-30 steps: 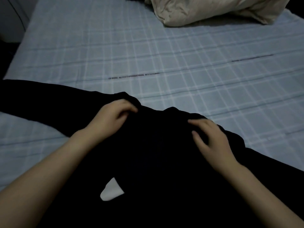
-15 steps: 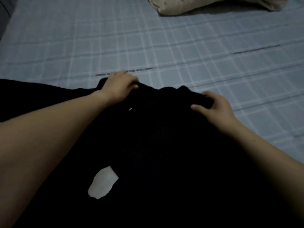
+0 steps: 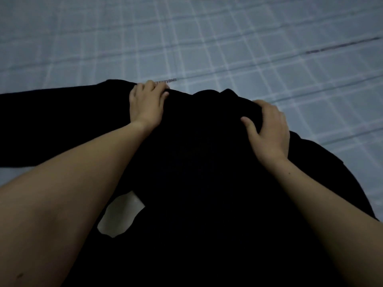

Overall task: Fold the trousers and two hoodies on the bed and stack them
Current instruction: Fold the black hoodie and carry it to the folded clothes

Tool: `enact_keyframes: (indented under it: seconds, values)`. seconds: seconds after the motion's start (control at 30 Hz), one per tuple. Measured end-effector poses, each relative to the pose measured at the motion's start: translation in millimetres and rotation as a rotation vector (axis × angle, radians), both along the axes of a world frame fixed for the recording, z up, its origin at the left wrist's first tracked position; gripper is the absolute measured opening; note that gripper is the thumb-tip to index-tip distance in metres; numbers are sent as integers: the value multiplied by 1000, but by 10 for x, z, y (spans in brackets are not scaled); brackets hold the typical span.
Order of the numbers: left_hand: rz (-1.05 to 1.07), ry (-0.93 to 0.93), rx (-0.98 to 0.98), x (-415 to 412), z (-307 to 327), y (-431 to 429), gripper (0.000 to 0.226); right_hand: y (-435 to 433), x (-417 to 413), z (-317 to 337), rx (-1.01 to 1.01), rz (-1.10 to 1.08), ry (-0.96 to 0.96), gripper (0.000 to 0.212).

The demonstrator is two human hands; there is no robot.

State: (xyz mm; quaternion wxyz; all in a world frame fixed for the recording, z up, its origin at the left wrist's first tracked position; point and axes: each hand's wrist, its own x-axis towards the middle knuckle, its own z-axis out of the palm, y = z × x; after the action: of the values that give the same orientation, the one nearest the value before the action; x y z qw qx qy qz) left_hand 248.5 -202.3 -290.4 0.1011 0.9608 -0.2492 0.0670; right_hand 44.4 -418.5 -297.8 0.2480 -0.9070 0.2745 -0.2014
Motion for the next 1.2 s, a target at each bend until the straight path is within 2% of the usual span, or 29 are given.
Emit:
enact_keyframes:
  seconds: [0.1,0.2,0.23,0.3,0.37,0.47,0.53,0.63,0.9,0.97,1.07,1.13,1.2]
  values:
    - [-34,91,85,9,143,-16,33,38,7,79,-25,14,77,46]
    - [-110,269,102,-57,546,45,46,122,-17,359,80,18,167,57]
    - [-144,246,66,-197,677,105,50,215,-73,474,103,5,170,63]
    - [-242,80,-14,-724,818,297,54,578,-283,658,74,10,118,66]
    - [-336,59,-43,-1437,737,543,55,1174,-626,671,9,110,89,64]
    - [-311,222,117,-2100,351,798,55,1894,-1053,409,-18,220,264,59]
    - [-260,239,108,-2174,119,856,55,2016,-1143,158,-81,217,372,59]
    - [-264,159,60,-2142,-19,847,54,1975,-1118,-1,-162,187,333,61]
    - [-235,220,91,-2183,123,850,54,2006,-1134,104,-175,200,391,59]
    - [-222,368,60,-2177,287,832,57,2015,-1137,251,-117,214,482,59]
    - [-248,637,51,-2367,609,920,61,2215,-1253,583,105,179,524,59]
    - [-280,657,54,-2685,763,1235,57,2565,-1527,760,220,187,427,56]
    - [-297,521,63,-3001,864,1799,53,3016,-1932,857,252,211,341,53]
